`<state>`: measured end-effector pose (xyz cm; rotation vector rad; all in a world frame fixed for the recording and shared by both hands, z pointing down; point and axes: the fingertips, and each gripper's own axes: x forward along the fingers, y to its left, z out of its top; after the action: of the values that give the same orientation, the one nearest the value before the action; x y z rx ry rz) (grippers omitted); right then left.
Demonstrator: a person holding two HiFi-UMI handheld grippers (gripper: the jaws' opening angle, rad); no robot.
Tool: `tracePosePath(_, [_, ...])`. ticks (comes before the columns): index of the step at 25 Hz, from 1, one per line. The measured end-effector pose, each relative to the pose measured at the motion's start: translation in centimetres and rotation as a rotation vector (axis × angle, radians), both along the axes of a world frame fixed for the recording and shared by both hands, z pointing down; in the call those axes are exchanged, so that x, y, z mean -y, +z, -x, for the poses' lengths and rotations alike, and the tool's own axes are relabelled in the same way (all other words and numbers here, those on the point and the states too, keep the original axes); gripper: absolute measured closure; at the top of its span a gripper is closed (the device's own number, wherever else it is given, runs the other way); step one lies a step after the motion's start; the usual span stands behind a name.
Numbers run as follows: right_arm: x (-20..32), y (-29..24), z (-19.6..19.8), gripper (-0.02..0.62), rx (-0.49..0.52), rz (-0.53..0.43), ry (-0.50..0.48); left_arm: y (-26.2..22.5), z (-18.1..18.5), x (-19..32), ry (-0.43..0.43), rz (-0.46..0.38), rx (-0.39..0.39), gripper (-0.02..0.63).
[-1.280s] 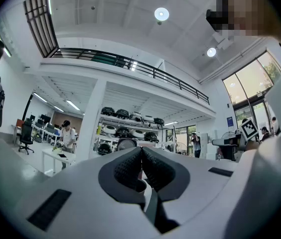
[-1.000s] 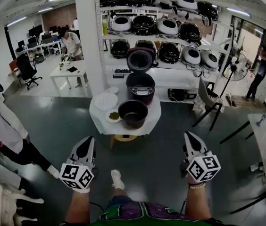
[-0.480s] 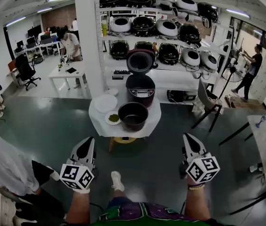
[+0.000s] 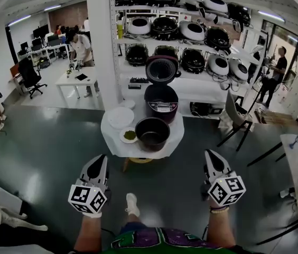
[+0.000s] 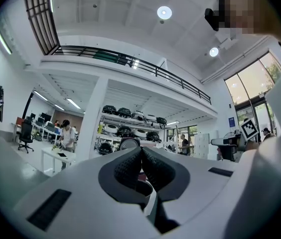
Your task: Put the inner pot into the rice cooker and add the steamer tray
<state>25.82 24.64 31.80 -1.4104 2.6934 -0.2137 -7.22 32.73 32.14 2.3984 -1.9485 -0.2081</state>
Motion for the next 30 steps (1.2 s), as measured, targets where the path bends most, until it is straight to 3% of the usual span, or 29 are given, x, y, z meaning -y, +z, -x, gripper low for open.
tracePosePath(12, [9.4,0.0,3.5,0.589,-0.01,0.01,0.004,-0.2,2.8,9.7,0.018,0.005,-0.002,0.584])
tracePosePath(22, [20.0,-2.1,6.9,0.589,-0.016,0.008,0.044,-1.6,5.9,21.8,0.073,0.018,-0.01,0.584])
tracePosePath(30, [28.0,-4.1,11.4,0.589,-0.004,-0.058,0.094,-3.7,9.6,32.1,0.157,-0.002,0.013,0.584])
